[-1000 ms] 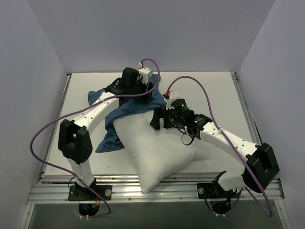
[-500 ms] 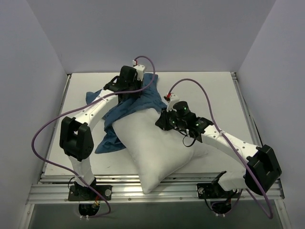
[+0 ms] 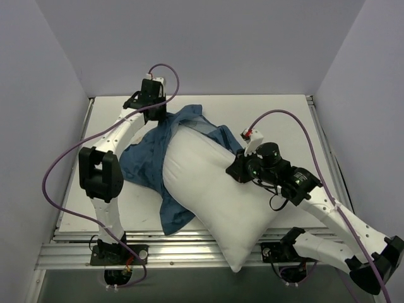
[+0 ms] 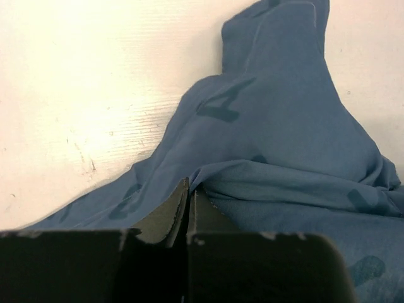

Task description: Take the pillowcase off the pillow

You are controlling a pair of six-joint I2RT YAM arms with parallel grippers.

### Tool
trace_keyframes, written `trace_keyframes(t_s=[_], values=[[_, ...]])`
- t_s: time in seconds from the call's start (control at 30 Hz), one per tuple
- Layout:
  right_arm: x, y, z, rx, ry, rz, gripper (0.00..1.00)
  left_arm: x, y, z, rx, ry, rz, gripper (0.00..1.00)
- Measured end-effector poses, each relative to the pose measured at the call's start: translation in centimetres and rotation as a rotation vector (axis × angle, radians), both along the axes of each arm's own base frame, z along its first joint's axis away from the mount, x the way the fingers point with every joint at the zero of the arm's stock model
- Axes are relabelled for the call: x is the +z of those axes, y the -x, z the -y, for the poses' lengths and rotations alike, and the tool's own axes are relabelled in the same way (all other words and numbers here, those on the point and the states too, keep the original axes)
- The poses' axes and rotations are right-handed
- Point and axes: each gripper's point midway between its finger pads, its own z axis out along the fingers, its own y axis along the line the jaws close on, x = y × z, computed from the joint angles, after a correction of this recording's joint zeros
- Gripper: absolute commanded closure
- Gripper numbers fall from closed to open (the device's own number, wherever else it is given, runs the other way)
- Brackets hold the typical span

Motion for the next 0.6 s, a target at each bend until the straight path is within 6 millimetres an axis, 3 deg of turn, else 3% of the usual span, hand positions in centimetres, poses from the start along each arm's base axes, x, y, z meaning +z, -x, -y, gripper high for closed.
trace_keyframes(t_s=[0.2, 0.3, 0.4, 0.43, 0.5, 0.53, 0.6], values=[[1.0, -0.3, 2.0, -0.083, 0.051, 0.019, 1.00, -1.4, -0.9, 0.5, 0.031, 0.030, -0.042, 0.93], [0.9, -0.8, 2.8, -0.122, 0.092, 0.028, 1.00, -1.6, -0.9, 1.1, 0.035, 0.075, -0.062, 0.80], [0.4, -1.4, 3.1, -0.139, 0.145, 0.018, 0.99, -0.9, -0.9, 1.0, 0.057, 0.108, -0.033, 0.62], [0.2, -1.8, 3.1, -0.142, 0.162, 0.015, 0.88, -0.4, -0.7, 0.7, 0.069, 0.121, -0.017, 0.48], [-0.1, -2.6, 2.8, -0.151, 0.188, 0.009, 0.71, 0.6, -0.1, 0.0, 0.090, 0.144, 0.010, 0.35], [-0.3, -3.1, 2.7, -0.158, 0.202, 0.006, 0.51, 1.6, 0.4, -0.6, 0.107, 0.163, 0.033, 0.28], [-0.4, -4.2, 2.5, -0.172, 0.233, 0.012, 0.39, 3.6, 1.8, -1.7, 0.129, 0.188, 0.072, 0.15]])
